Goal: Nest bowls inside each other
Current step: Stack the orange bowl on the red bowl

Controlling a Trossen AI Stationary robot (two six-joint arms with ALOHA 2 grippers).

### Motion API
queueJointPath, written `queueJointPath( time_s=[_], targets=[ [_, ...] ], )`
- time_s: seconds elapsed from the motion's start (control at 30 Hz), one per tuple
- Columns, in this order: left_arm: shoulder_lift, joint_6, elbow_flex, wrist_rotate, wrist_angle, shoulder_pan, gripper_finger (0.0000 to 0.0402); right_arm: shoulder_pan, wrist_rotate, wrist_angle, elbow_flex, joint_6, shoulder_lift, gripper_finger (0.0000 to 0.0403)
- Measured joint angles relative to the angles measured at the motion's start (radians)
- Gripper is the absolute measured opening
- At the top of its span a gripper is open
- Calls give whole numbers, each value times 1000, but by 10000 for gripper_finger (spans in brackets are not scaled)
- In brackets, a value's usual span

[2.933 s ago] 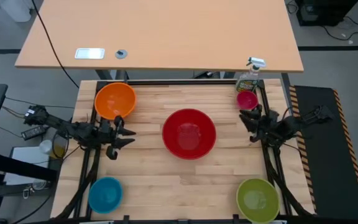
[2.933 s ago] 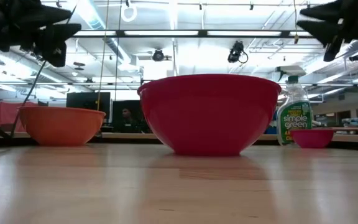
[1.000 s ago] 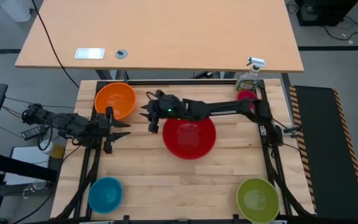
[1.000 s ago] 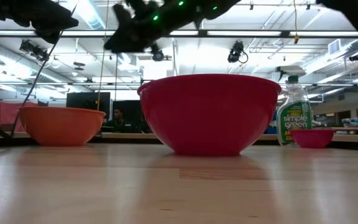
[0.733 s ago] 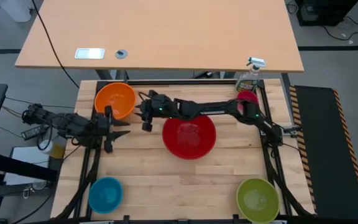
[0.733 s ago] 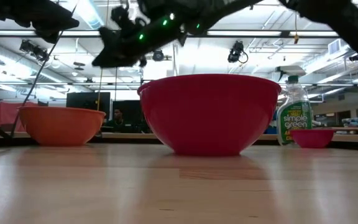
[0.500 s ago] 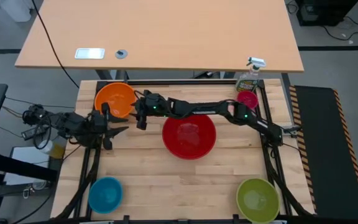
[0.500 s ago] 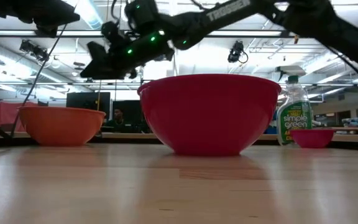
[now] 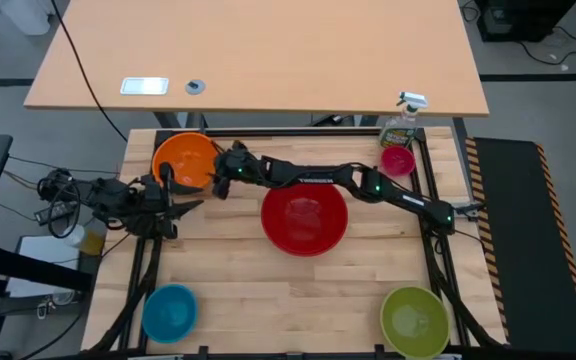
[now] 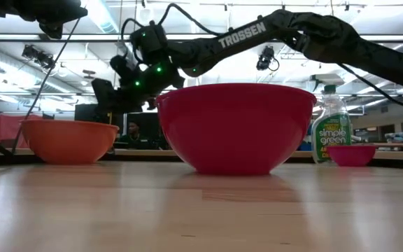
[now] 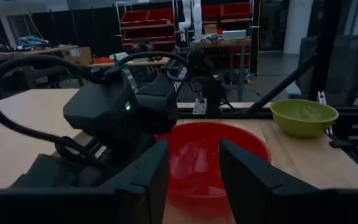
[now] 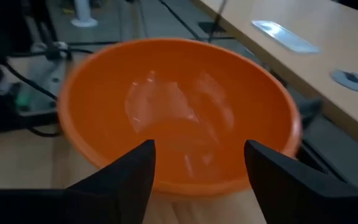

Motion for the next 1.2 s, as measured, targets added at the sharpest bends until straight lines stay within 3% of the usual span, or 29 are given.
queueJointPath(
  time_s=[0.63,1.2],
  targets=[
    [1,-2,0,0,-8,0,142,-2,6,-121,-2,-58,32,247],
    [1,-23,0,1,-57,0,142,79,141,-256,17,-111,5,247]
  ],
)
